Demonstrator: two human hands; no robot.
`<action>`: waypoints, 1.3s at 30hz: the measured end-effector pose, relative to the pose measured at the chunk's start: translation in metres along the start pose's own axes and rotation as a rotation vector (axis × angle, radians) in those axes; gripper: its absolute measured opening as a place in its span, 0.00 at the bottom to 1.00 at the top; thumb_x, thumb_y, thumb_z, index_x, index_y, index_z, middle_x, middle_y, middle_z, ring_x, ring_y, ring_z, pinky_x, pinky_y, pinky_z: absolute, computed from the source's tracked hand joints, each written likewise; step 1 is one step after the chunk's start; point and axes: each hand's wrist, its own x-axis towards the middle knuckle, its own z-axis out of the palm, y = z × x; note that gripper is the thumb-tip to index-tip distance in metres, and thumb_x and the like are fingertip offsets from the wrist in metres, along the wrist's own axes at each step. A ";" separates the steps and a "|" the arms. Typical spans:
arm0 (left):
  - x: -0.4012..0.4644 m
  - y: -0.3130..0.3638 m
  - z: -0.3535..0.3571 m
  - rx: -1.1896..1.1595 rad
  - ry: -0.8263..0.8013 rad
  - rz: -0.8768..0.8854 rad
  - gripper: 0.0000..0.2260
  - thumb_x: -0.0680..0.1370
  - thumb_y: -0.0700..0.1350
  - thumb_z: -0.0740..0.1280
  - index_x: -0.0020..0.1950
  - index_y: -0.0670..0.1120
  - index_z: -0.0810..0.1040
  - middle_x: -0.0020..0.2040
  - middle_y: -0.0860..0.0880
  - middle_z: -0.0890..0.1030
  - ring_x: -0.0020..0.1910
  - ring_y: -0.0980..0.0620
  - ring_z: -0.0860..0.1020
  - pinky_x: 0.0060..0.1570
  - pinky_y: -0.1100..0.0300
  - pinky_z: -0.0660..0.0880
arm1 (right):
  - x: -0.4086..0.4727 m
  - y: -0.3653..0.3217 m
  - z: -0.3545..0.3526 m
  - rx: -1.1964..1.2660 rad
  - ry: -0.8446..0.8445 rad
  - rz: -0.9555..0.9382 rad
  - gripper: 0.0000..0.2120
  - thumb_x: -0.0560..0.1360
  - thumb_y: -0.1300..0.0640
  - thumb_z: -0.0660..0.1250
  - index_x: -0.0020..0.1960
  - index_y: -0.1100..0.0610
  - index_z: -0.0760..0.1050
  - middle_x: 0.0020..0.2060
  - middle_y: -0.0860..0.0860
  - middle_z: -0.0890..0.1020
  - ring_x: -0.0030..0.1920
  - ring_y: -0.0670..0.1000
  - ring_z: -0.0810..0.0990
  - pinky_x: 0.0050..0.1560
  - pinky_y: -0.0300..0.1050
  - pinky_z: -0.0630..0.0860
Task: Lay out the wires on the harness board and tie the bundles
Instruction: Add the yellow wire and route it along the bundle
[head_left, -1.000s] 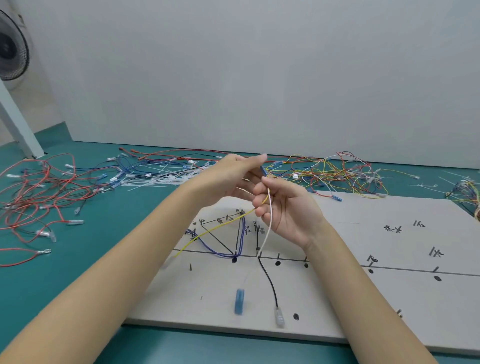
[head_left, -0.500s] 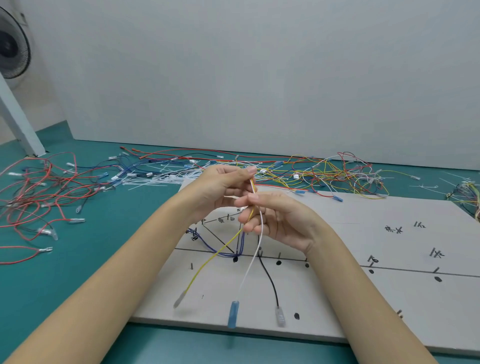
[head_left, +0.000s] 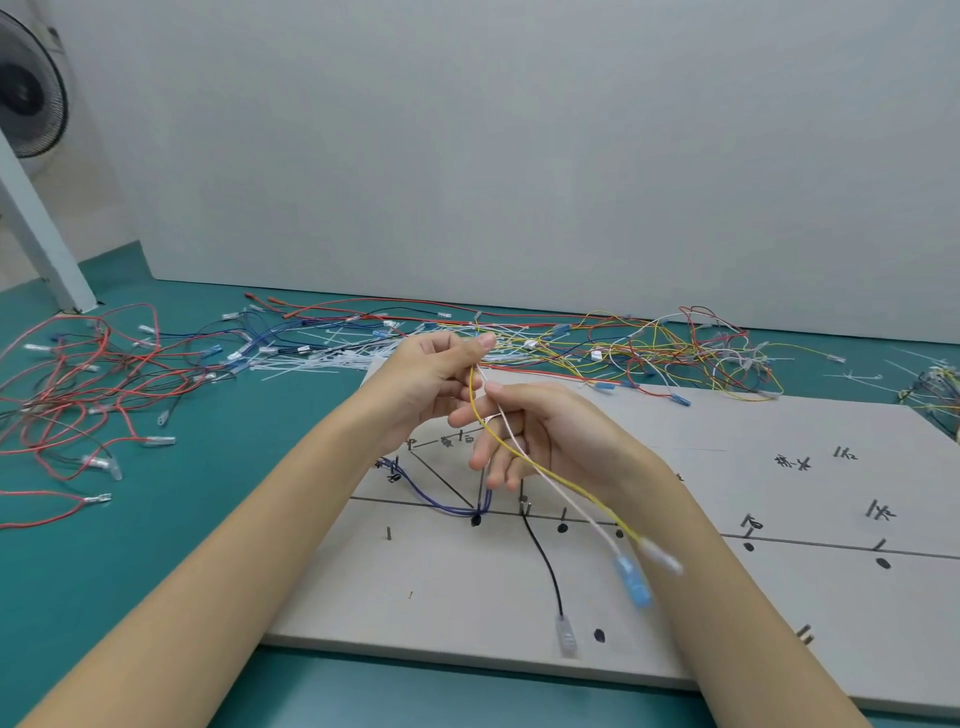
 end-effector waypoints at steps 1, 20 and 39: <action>0.000 0.000 -0.001 -0.004 0.004 -0.006 0.13 0.76 0.49 0.70 0.36 0.46 0.70 0.26 0.52 0.75 0.21 0.58 0.71 0.23 0.68 0.70 | 0.000 0.000 0.001 -0.017 0.012 0.003 0.20 0.82 0.50 0.55 0.49 0.60 0.82 0.34 0.59 0.83 0.29 0.54 0.81 0.27 0.39 0.75; 0.008 -0.007 -0.020 0.321 0.130 -0.178 0.16 0.73 0.47 0.75 0.31 0.47 0.70 0.22 0.54 0.73 0.18 0.59 0.67 0.21 0.68 0.65 | -0.006 0.003 0.016 -0.080 0.007 0.142 0.20 0.77 0.42 0.63 0.52 0.58 0.80 0.32 0.55 0.82 0.20 0.47 0.74 0.17 0.34 0.63; 0.006 -0.001 -0.031 -0.030 -0.031 -0.349 0.03 0.76 0.45 0.70 0.47 0.46 0.78 0.31 0.54 0.76 0.21 0.62 0.69 0.19 0.73 0.65 | -0.017 0.008 0.029 -0.150 0.079 0.095 0.15 0.82 0.54 0.56 0.53 0.61 0.77 0.31 0.57 0.84 0.29 0.53 0.81 0.28 0.37 0.73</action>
